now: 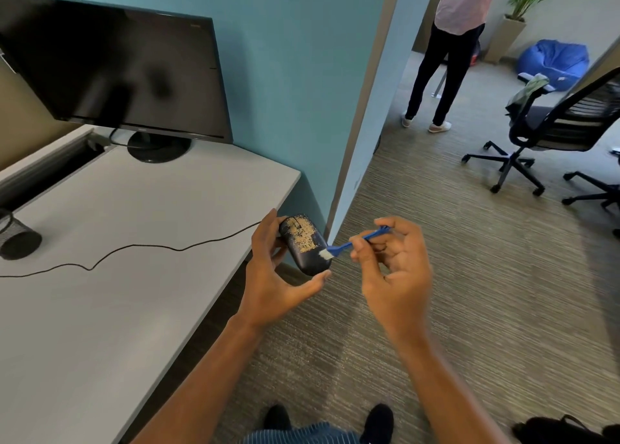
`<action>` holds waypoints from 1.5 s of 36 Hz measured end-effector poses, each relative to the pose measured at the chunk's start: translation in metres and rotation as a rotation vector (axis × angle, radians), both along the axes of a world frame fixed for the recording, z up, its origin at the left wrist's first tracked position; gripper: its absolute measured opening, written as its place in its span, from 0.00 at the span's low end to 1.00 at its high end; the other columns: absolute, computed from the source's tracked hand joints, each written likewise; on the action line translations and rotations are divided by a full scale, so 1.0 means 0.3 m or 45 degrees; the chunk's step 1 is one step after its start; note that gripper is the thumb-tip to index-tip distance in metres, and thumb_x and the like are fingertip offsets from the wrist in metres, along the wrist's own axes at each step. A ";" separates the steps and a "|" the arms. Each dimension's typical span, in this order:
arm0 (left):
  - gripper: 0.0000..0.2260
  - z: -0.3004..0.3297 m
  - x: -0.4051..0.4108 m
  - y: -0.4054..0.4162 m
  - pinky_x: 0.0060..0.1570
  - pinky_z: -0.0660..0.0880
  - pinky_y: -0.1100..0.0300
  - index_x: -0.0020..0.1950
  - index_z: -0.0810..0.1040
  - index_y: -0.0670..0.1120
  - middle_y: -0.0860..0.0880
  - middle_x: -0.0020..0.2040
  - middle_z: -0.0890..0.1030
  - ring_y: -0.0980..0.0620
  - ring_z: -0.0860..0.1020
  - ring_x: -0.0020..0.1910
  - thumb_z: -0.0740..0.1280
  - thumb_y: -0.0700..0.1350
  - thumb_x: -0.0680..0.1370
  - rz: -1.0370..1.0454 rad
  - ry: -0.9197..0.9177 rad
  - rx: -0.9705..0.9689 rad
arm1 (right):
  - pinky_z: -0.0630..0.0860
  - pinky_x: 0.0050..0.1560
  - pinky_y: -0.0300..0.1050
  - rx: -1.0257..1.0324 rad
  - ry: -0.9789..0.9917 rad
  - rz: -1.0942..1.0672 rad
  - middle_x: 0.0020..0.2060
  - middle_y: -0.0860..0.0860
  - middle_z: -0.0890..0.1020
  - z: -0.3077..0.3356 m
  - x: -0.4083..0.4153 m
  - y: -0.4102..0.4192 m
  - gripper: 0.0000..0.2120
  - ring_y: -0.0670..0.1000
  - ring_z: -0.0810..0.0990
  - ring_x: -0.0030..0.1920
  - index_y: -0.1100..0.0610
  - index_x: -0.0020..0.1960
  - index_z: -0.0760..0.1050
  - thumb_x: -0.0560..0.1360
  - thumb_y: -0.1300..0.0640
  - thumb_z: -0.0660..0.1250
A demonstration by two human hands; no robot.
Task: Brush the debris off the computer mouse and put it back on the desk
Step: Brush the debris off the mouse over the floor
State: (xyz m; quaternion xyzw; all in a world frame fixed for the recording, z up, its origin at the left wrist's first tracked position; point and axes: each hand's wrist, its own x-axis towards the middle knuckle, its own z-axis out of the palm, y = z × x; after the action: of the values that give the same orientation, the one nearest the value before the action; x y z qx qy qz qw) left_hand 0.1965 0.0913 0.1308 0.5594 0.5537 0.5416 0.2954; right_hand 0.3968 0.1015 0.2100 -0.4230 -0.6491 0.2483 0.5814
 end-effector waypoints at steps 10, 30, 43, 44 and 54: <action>0.63 0.000 0.002 -0.003 0.79 0.78 0.41 0.91 0.54 0.52 0.50 0.87 0.68 0.48 0.73 0.85 0.92 0.48 0.68 -0.014 0.024 0.002 | 0.87 0.46 0.43 -0.080 0.036 -0.203 0.46 0.50 0.88 0.016 -0.072 0.021 0.17 0.47 0.90 0.45 0.58 0.68 0.76 0.82 0.63 0.76; 0.62 -0.002 -0.010 -0.018 0.78 0.77 0.60 0.91 0.56 0.45 0.72 0.84 0.63 0.62 0.70 0.85 0.92 0.47 0.67 -0.051 0.040 0.037 | 0.87 0.44 0.42 -0.269 0.314 -0.315 0.44 0.49 0.90 0.018 -0.050 0.047 0.18 0.50 0.91 0.44 0.46 0.64 0.75 0.82 0.61 0.77; 0.61 -0.005 -0.008 -0.007 0.77 0.77 0.59 0.91 0.57 0.46 0.74 0.83 0.61 0.63 0.68 0.85 0.92 0.48 0.67 -0.047 0.058 0.045 | 0.86 0.45 0.41 -0.254 0.354 -0.294 0.45 0.50 0.89 0.018 -0.054 0.053 0.19 0.51 0.91 0.44 0.43 0.63 0.75 0.81 0.62 0.77; 0.61 -0.005 -0.009 -0.006 0.78 0.77 0.57 0.91 0.57 0.49 0.73 0.83 0.62 0.61 0.69 0.85 0.92 0.48 0.67 -0.050 0.049 0.038 | 0.86 0.45 0.40 -0.240 0.347 -0.272 0.45 0.49 0.90 0.022 -0.055 0.048 0.19 0.51 0.91 0.44 0.44 0.63 0.75 0.81 0.62 0.77; 0.63 -0.011 -0.001 0.017 0.77 0.79 0.42 0.92 0.56 0.47 0.72 0.85 0.63 0.54 0.72 0.85 0.92 0.53 0.67 -0.041 0.059 0.063 | 0.87 0.47 0.40 -0.022 0.100 -0.080 0.46 0.46 0.88 0.003 -0.135 -0.019 0.18 0.47 0.91 0.46 0.59 0.67 0.77 0.80 0.64 0.78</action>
State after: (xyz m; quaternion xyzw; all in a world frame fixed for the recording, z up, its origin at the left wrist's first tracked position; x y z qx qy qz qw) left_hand 0.1961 0.0963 0.1276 0.5876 0.5378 0.5371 0.2775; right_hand 0.3564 0.0957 0.2110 -0.4381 -0.6100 0.2521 0.6102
